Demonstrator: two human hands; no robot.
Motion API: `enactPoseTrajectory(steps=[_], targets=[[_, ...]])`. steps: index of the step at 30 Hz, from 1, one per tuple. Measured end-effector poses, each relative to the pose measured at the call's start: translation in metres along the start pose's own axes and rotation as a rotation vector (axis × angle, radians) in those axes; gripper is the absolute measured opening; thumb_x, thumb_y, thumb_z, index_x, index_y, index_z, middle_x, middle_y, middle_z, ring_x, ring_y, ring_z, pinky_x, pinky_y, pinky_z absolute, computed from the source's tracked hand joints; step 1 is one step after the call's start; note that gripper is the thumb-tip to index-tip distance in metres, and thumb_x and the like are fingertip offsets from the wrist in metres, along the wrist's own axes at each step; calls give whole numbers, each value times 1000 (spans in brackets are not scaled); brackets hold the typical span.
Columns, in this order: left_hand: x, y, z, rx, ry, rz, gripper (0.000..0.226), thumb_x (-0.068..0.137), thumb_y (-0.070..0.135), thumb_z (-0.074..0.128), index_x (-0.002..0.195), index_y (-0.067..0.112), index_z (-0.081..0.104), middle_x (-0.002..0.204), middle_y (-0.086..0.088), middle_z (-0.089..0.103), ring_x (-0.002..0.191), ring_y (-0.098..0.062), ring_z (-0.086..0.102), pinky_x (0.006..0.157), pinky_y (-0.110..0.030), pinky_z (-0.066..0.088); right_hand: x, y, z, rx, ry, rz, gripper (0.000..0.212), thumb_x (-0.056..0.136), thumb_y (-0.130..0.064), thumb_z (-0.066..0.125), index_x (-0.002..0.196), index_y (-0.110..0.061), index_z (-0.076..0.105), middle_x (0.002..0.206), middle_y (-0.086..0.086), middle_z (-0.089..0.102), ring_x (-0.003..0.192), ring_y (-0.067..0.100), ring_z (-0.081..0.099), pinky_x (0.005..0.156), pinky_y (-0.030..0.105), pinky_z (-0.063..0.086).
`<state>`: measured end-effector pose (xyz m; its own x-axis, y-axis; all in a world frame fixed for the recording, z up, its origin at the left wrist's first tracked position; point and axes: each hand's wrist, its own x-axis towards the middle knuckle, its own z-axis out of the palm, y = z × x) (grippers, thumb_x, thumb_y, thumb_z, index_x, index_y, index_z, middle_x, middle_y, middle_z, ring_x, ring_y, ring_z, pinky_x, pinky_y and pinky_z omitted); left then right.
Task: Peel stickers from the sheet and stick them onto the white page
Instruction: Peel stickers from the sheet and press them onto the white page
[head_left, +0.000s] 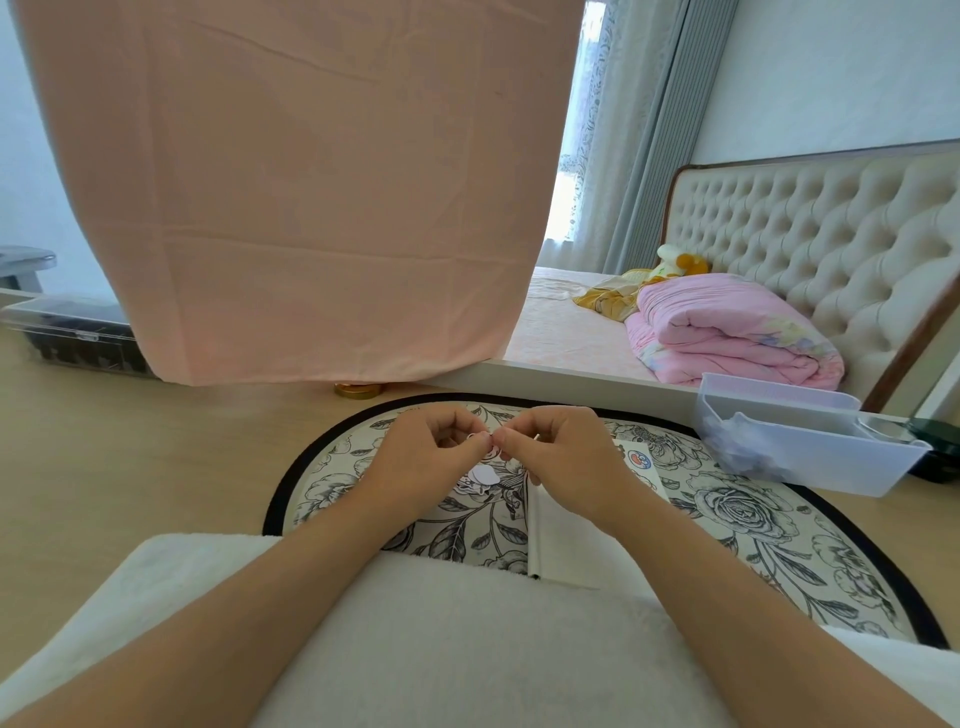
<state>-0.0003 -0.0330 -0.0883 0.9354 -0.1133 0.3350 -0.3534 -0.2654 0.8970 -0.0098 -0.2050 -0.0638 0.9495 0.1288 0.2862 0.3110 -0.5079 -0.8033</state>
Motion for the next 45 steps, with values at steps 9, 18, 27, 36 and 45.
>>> enactPoseTrajectory(steps=[9, 18, 27, 36, 45], targets=[[1, 2, -2, -43, -38, -15, 18, 88, 15, 70, 72, 25, 72, 70, -11, 68, 62, -16, 52, 61, -34, 45, -1, -3, -7, 77, -128, 76, 21, 94, -29, 67, 77, -19, 76, 67, 7, 68, 56, 11, 53, 50, 13, 37], [-1, 3, -3, -2, -62, -9, 9, 87, 11, 69, 79, 16, 73, 74, -10, 72, 63, -13, 56, 61, -29, 47, 4, 1, -11, -85, -108, -61, 15, 89, -24, 72, 75, -26, 77, 71, -3, 73, 52, 6, 53, 61, 23, 49], [-1, 4, 0, -3, -14, -16, 9, 87, 14, 69, 80, 17, 73, 68, 3, 72, 59, -5, 58, 59, -22, 49, 0, 0, -1, -192, 14, -138, 17, 88, -22, 68, 72, -26, 74, 58, -22, 62, 49, 0, 50, 56, 12, 40], [-1, 4, 3, -6, 29, -16, 11, 85, 18, 72, 76, 22, 73, 67, 2, 71, 58, -8, 56, 61, -29, 50, -1, 2, 2, -212, 43, -162, 20, 87, -21, 66, 69, -27, 72, 57, -21, 61, 49, 3, 48, 55, 16, 40], [-3, 1, 2, 279, 219, 165, 18, 81, 35, 78, 92, 37, 64, 85, 17, 64, 74, -7, 57, 66, -24, 49, -1, -2, -5, 41, 34, -12, 18, 92, -21, 69, 75, -19, 76, 62, -8, 66, 45, 12, 48, 48, 18, 40]])
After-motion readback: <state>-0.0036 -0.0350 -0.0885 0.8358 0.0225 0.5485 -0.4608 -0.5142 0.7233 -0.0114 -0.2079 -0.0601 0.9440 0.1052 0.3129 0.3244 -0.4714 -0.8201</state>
